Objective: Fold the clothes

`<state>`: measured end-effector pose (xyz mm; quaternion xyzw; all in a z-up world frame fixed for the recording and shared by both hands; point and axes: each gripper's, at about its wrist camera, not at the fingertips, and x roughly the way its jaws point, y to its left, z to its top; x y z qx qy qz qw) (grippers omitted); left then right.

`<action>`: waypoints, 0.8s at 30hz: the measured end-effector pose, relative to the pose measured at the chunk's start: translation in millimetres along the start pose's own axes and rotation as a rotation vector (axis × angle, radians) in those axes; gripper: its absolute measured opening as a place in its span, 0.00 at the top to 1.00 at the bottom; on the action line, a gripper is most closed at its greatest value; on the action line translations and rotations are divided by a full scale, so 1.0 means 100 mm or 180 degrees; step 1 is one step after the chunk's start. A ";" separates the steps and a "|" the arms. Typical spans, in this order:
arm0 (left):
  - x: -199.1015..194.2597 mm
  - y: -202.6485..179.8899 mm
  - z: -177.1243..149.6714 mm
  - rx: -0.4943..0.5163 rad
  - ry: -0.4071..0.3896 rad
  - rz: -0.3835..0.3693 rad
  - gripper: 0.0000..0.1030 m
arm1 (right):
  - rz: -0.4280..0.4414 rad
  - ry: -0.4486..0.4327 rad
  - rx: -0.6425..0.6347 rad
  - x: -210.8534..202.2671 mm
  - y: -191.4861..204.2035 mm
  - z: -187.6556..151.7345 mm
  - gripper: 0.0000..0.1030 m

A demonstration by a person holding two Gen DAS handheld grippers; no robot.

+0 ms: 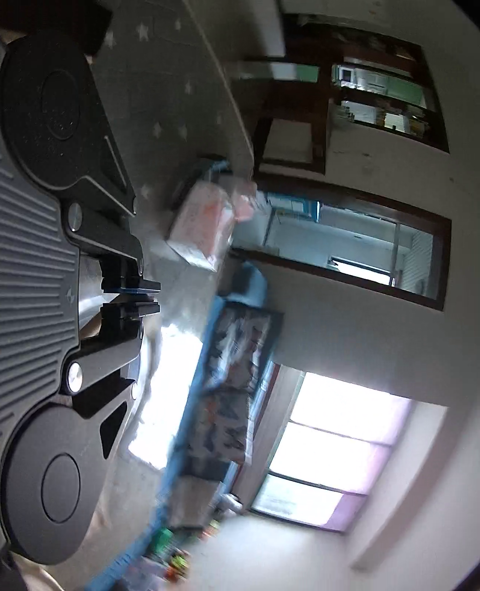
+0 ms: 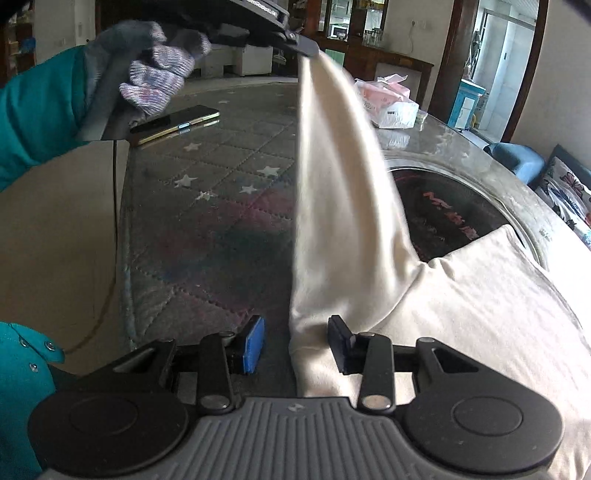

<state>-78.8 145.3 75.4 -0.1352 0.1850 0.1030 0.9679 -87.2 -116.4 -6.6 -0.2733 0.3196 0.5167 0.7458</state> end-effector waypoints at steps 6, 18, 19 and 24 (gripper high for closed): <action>0.21 0.24 -0.37 0.0135 0.0577 0.0701 0.92 | 0.0060 0.0016 -0.0026 0.01 -0.01 0.02 0.63; 0.50 -0.19 -0.44 0.0524 0.0790 0.0375 0.90 | -0.0078 -0.0021 0.0043 0.07 -0.03 0.07 0.69; 0.55 -0.19 -0.45 0.0537 0.0785 0.0420 0.90 | -0.0081 -0.0018 0.0046 0.08 -0.04 0.08 0.69; 0.55 -0.16 -0.45 0.0640 0.0742 0.0544 0.77 | -0.0033 -0.0031 0.0131 0.11 -0.08 0.08 0.86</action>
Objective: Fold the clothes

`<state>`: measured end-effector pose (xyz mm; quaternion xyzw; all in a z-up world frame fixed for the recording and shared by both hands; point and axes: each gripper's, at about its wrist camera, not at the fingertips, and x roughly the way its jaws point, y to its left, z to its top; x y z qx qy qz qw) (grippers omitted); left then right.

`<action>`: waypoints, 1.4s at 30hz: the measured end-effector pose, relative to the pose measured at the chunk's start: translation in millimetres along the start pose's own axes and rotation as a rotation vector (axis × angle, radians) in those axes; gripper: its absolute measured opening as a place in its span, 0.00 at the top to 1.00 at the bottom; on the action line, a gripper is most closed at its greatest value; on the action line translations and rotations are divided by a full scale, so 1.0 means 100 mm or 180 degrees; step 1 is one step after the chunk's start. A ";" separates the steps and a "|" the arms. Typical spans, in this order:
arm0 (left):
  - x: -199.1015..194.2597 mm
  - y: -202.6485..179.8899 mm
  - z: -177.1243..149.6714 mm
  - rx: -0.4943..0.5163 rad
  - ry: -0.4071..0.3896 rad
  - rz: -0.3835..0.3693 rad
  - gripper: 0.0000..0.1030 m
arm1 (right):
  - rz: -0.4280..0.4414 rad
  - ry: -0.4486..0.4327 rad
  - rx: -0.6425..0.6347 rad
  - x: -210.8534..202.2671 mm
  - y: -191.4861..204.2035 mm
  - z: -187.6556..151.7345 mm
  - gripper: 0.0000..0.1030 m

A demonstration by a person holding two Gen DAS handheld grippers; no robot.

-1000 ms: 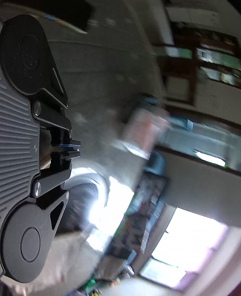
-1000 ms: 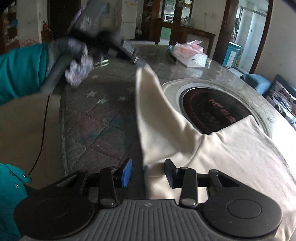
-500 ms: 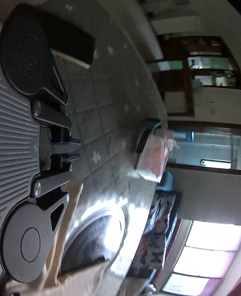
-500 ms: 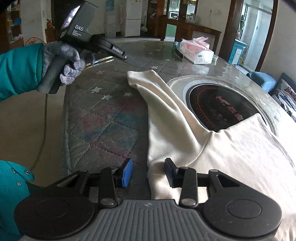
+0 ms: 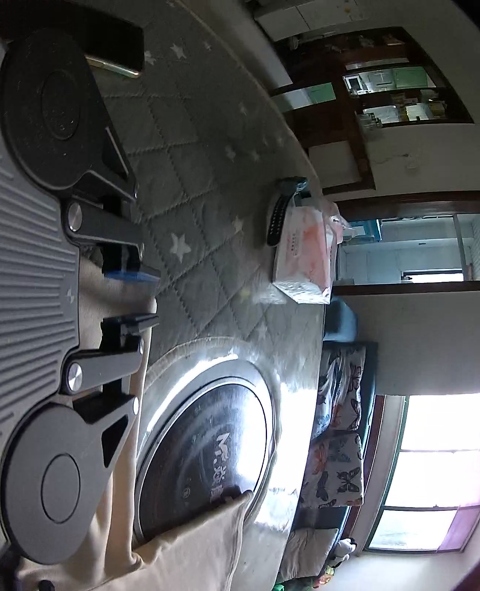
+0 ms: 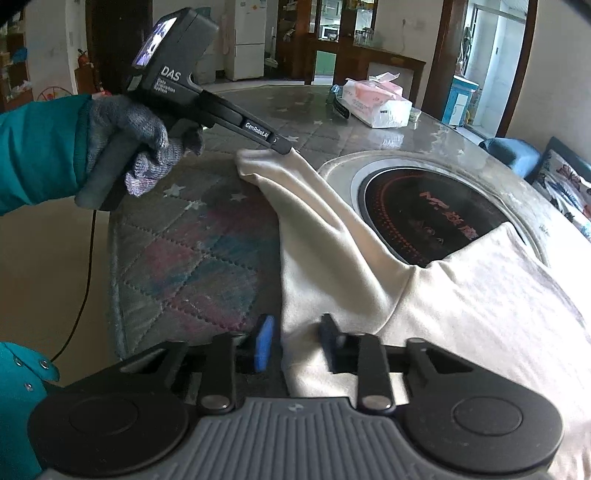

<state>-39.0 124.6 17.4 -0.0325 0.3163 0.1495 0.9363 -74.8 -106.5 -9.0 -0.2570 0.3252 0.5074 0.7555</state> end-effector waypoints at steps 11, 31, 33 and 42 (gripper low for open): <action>0.25 -0.17 0.16 0.0501 -0.0133 0.0005 0.95 | 0.0190 0.0098 -0.0073 -0.08 -0.01 -0.03 0.96; -0.10 -0.57 -0.11 0.0316 -0.0005 -0.0576 0.80 | 0.0282 -0.0023 0.0048 -0.04 0.02 0.00 0.86; -0.05 -0.56 -0.17 0.0405 -0.0021 -0.0442 0.78 | 0.0275 -0.0016 0.0065 -0.04 0.02 -0.01 0.86; -0.03 -0.03 -0.17 0.0165 -0.0032 0.0046 0.76 | 0.0130 -0.0183 0.0270 -0.19 -0.10 -0.04 0.79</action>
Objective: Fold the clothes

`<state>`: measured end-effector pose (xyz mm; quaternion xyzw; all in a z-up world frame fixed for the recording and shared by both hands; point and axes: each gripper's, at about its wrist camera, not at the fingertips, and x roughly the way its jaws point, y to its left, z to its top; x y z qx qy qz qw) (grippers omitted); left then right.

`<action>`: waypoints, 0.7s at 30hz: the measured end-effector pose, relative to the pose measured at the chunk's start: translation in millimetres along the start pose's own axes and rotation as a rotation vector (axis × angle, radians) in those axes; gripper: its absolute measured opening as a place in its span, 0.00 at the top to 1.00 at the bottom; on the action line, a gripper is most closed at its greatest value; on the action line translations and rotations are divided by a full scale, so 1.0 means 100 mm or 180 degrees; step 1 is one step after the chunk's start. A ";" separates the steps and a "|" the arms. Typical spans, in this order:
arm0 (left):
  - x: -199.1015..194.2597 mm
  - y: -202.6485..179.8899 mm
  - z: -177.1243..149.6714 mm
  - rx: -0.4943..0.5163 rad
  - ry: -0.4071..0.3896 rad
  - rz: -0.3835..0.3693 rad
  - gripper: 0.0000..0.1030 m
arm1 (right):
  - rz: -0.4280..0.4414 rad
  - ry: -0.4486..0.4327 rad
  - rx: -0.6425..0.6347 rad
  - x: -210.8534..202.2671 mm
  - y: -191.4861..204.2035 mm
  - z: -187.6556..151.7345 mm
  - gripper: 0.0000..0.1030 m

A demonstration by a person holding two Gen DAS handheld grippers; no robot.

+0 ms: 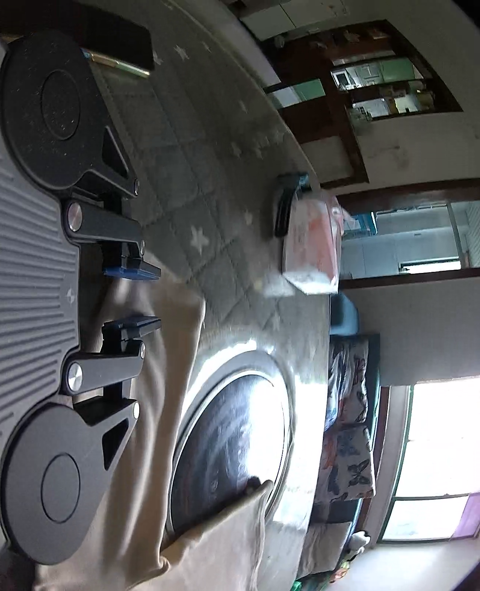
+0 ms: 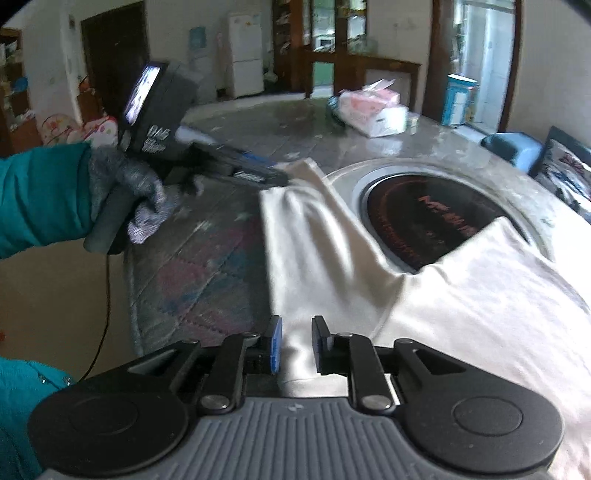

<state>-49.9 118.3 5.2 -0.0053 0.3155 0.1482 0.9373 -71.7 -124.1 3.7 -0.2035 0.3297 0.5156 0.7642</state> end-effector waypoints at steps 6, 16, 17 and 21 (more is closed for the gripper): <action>-0.08 -0.07 0.04 -0.0010 -0.0014 0.0009 0.76 | 0.0025 0.0108 0.0037 0.04 0.00 -0.09 0.78; -0.41 -0.77 0.15 0.0175 -0.0111 -0.0776 0.64 | -0.0533 -0.0198 0.0552 -0.62 -0.40 -0.38 0.72; -0.44 -0.84 0.15 0.0183 -0.0100 -0.0862 0.64 | -0.0647 -0.0219 0.0678 -0.71 -0.51 -0.45 0.72; -0.52 -1.19 0.16 0.0320 -0.0088 -0.1199 0.64 | -0.1133 -0.0262 0.1084 -1.02 -0.89 -0.75 0.72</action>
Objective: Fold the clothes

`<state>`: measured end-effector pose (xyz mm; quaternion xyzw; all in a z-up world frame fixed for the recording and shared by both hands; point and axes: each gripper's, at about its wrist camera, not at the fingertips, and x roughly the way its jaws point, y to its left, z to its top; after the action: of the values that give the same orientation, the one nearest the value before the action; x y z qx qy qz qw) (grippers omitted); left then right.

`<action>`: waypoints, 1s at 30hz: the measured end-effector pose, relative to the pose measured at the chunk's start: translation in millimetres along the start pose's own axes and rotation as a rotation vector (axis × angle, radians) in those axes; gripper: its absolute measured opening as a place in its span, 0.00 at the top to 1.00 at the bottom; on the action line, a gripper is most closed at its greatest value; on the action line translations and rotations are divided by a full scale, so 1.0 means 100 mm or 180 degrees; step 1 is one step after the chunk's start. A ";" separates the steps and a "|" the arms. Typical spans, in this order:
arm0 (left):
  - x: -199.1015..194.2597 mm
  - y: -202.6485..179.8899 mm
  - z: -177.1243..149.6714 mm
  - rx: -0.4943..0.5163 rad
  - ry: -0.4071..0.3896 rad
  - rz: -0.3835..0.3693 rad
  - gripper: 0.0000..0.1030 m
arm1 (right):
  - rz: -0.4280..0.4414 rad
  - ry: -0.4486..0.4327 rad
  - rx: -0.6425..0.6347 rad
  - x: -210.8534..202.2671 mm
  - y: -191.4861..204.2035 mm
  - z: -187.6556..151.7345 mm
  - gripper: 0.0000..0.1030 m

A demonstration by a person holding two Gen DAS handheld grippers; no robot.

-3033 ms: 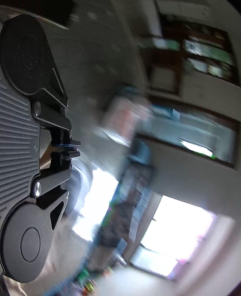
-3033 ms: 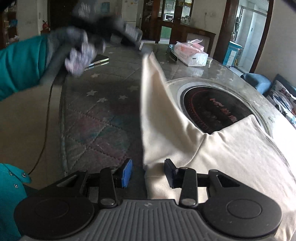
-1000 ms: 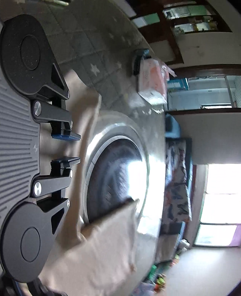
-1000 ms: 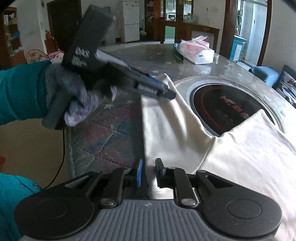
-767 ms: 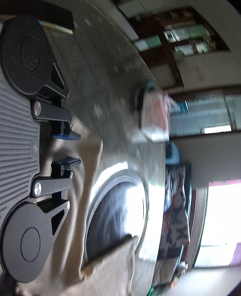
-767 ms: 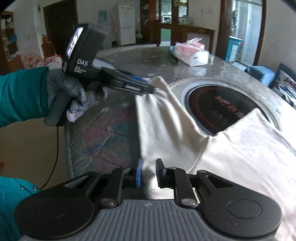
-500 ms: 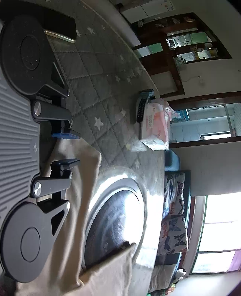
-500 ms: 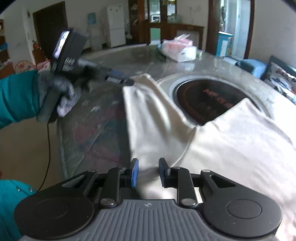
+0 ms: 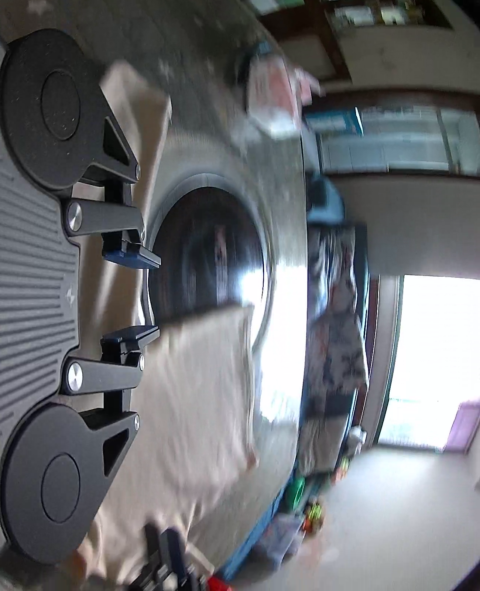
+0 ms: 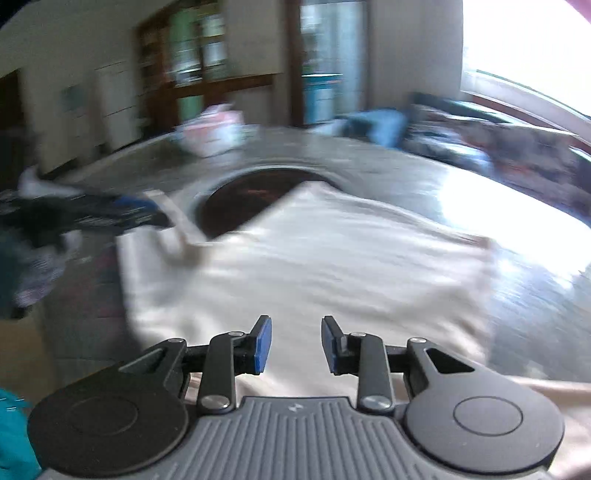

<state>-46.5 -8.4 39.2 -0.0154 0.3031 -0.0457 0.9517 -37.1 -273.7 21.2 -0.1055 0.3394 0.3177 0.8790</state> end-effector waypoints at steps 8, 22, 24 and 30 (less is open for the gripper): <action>0.13 -0.78 -0.06 0.0428 0.0102 -0.0595 0.64 | -0.0522 0.0034 0.0489 -0.01 -0.64 -0.25 0.72; 0.21 -1.34 -0.24 0.1024 0.0226 -0.1000 0.64 | -0.0471 0.0017 0.0529 -0.28 -0.60 -0.49 0.71; 0.23 -1.35 -0.19 0.0989 0.0198 -0.1007 0.64 | -0.0650 -0.0038 0.0635 -0.38 -0.74 -0.53 0.71; 0.29 -1.57 -0.11 0.1035 0.0133 -0.1132 0.64 | -0.1225 -0.0107 0.1071 -0.53 -1.33 -0.69 0.71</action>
<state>-41.8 -167.8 23.0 0.0859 0.3039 -0.2611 0.9122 -20.2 -430.3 1.0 -0.0152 0.3465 0.0853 0.9341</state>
